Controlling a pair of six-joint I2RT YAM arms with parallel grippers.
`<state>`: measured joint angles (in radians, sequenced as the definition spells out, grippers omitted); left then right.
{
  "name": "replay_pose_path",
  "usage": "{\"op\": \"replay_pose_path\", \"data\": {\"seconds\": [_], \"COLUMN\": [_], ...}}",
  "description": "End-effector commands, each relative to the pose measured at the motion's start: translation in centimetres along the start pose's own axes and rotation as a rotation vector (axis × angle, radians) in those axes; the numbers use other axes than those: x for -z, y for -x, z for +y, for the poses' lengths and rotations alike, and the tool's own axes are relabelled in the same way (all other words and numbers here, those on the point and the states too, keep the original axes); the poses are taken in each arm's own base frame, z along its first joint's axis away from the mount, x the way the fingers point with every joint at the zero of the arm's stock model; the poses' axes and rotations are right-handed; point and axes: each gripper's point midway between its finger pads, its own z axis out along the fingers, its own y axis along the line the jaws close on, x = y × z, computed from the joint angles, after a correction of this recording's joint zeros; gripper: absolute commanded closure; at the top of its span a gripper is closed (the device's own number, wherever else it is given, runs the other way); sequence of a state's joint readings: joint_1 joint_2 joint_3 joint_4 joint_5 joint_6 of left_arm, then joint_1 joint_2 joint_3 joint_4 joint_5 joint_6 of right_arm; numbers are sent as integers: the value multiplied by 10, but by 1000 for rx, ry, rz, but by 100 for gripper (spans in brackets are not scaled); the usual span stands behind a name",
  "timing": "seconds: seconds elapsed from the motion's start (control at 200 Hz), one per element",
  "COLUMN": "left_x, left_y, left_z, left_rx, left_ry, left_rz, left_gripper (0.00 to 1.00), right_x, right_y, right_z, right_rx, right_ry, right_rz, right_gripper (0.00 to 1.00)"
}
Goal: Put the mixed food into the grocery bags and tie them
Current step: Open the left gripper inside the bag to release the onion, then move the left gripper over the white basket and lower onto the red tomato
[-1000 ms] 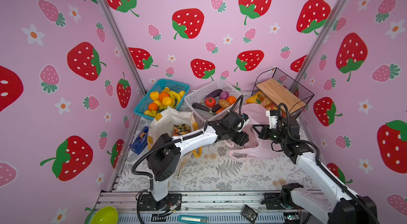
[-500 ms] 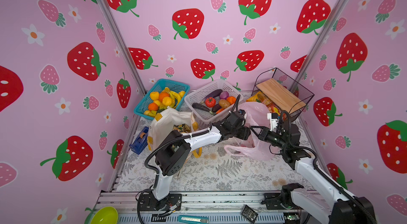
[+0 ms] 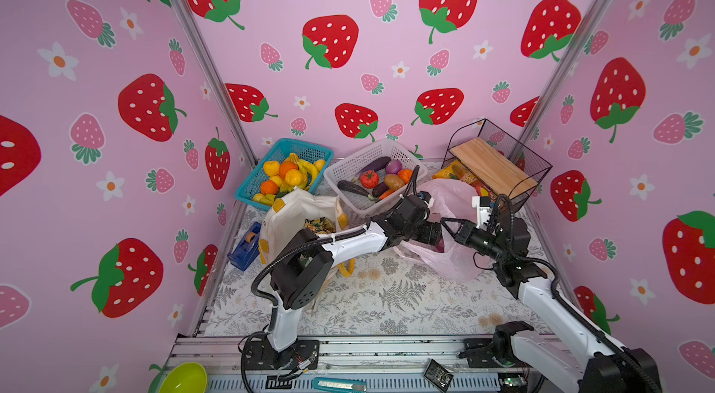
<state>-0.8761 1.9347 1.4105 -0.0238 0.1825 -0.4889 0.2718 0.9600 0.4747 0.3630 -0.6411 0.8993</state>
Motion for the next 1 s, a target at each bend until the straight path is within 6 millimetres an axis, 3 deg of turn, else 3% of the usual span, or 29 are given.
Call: {"op": "replay_pose_path", "data": {"seconds": [0.0, 0.26, 0.385, 0.47, 0.54, 0.6, 0.67, 0.755, 0.995], "left_x": [26, 96, 133, 153, 162, 164, 158, 146, 112], "left_y": [16, 28, 38, 52, 68, 82, 90, 98, 120], "left_z": [-13, -35, -46, -42, -16, 26, 72, 114, 197], "left_rx": [-30, -134, -209, -221, -185, -121, -76, -72, -31], "left_ry": [-61, -156, -195, -188, -93, 90, 272, 434, 635], "left_rz": [-47, -93, -141, -207, -273, -297, -248, -170, -82], "left_gripper": [18, 21, 22, 22, 22, 22, 22, 22, 23], "right_x": [2, 4, 5, 7, 7, 7, 6, 5, 7], "right_y": [11, 9, 12, 15, 14, 13, 11, 10, 12], "right_z": [-2, -41, -49, -53, -56, -57, -59, -60, -62], "right_rx": [16, 63, 126, 155, 162, 164, 165, 172, 197], "right_ry": [-13, -129, -192, -228, -240, -241, -239, -241, -255], "right_rz": [-38, 22, 40, 36, 36, 41, 49, 54, 48], "right_gripper": [100, 100, 100, 100, 100, 100, 100, 100, 100]}}
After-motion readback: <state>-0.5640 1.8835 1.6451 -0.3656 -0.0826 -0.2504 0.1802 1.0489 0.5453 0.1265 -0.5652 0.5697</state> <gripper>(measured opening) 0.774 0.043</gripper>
